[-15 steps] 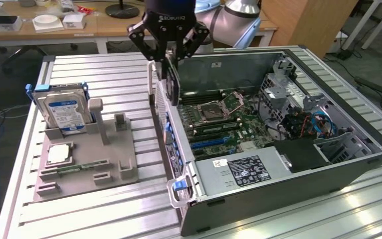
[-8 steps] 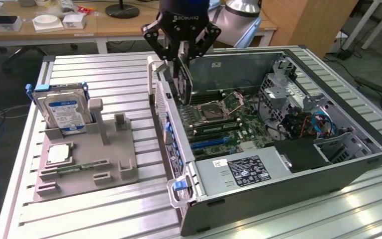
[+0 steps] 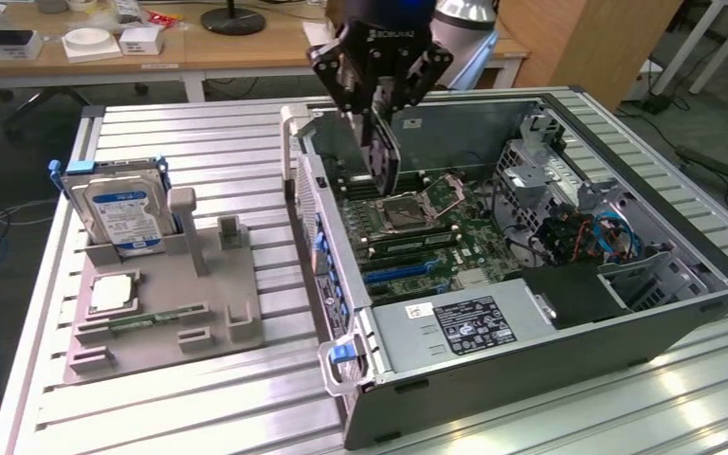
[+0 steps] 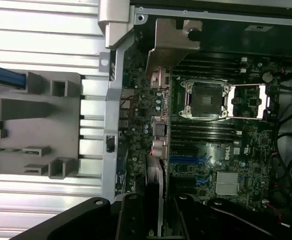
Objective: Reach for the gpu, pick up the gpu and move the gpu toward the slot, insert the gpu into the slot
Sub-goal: 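Pick up the gpu and move the gpu toward the slot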
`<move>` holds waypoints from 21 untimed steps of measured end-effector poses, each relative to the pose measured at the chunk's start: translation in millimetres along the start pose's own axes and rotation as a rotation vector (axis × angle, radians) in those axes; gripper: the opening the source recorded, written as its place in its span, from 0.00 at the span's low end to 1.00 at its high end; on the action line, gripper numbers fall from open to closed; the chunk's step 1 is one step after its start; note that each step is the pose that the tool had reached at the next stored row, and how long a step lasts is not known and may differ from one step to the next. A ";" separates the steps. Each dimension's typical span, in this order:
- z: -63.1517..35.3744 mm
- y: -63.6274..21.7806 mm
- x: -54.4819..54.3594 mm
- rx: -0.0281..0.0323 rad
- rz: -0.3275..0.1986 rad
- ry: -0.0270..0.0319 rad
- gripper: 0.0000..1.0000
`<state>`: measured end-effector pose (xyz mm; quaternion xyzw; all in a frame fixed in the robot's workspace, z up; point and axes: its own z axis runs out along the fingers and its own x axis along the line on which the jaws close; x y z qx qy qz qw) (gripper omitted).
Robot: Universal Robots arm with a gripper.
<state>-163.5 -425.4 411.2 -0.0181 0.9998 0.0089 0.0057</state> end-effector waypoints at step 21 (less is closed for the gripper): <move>3.5 -3.4 -92.2 -0.0001 -0.005 0.0000 0.27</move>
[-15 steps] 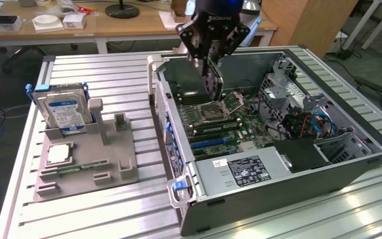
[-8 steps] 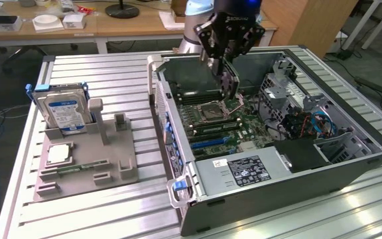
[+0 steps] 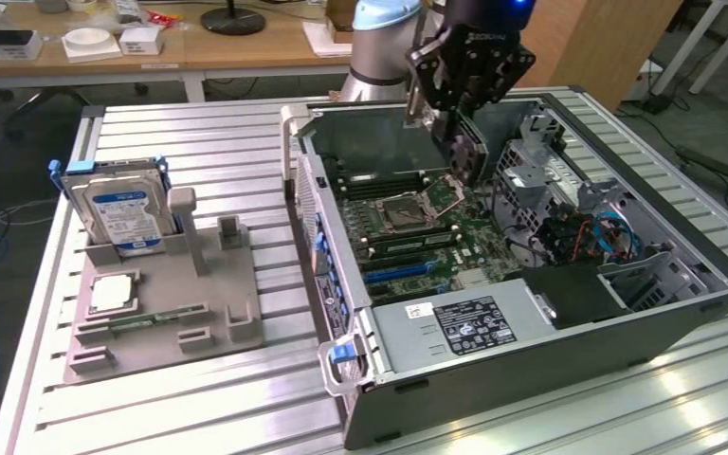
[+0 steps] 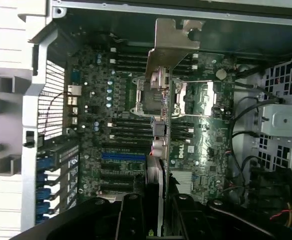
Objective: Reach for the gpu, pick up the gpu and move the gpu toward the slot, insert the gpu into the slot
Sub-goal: 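Pick up the gpu and move the gpu toward the slot, then insert the gpu into the slot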
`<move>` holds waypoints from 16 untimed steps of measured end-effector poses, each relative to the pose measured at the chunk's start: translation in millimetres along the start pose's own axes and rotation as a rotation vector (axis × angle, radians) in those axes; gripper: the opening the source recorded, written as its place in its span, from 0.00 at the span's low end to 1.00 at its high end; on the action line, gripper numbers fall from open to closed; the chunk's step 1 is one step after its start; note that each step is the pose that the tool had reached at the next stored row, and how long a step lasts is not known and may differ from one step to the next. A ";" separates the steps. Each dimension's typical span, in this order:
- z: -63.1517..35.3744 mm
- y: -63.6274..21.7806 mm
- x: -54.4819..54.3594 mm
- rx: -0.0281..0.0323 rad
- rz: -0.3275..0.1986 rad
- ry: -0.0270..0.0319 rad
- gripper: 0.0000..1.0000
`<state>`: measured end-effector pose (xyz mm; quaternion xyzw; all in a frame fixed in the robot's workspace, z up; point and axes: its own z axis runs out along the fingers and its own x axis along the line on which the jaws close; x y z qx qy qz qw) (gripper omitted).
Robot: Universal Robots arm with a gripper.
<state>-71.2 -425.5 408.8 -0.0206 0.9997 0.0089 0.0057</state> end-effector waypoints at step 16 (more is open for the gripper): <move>1.3 -1.6 -39.0 -0.0001 -0.005 0.0001 0.27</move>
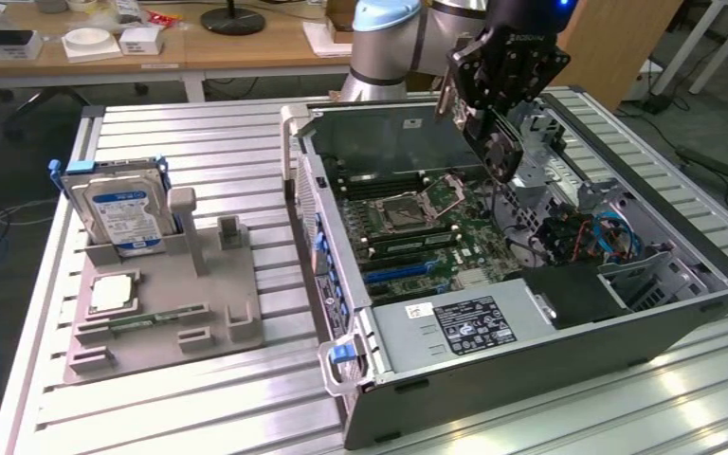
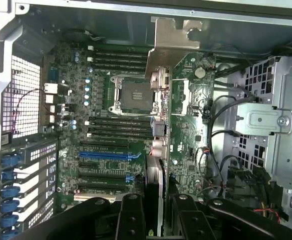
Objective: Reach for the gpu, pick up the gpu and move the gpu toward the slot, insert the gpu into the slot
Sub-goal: 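Insert the gpu into the slot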
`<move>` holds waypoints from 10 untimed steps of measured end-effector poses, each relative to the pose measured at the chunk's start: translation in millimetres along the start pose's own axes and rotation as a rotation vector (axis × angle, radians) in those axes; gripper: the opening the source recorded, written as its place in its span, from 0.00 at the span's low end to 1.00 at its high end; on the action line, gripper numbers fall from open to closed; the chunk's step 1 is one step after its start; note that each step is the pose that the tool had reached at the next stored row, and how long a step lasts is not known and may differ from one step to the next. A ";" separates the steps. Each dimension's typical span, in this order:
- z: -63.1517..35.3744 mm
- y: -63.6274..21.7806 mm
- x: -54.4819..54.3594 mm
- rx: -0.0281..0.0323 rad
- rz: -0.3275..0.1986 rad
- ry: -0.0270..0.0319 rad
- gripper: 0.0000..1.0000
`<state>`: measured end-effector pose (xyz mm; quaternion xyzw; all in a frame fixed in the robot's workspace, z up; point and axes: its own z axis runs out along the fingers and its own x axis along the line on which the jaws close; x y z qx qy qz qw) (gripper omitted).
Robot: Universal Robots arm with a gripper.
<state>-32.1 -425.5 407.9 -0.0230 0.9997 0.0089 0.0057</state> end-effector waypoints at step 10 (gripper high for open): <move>0.0 0.0 0.1 -0.0008 -0.063 0.0011 0.27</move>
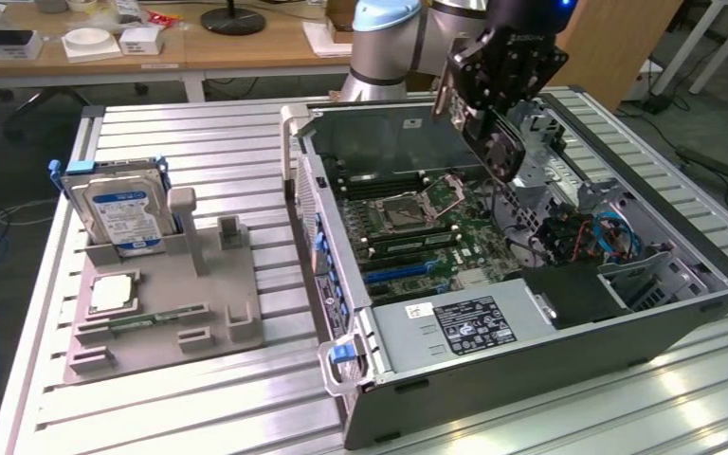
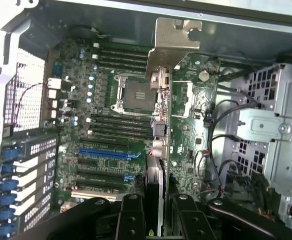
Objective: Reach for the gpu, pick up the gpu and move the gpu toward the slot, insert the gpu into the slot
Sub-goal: 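Insert the gpu into the slot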
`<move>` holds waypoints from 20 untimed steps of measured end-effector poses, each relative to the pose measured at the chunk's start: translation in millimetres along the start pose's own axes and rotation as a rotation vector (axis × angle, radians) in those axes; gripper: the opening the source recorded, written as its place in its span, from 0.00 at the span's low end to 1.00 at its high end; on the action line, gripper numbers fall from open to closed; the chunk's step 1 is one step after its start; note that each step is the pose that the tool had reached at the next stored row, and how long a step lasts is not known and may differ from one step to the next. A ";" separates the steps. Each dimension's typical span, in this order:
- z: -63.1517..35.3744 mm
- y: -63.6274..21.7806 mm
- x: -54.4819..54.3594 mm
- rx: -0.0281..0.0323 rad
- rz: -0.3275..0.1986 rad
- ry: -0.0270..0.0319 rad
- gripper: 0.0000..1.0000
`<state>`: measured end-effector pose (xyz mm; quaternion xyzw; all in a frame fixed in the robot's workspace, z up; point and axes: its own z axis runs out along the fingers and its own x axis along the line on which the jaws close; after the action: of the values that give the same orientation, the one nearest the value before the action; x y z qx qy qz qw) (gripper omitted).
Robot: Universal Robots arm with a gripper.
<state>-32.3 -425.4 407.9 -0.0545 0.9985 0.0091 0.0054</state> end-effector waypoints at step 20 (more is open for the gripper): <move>0.0 0.0 0.0 -0.0041 -0.348 0.0062 0.27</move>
<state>-32.2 -425.5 407.9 -0.2264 0.9740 0.0099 0.0038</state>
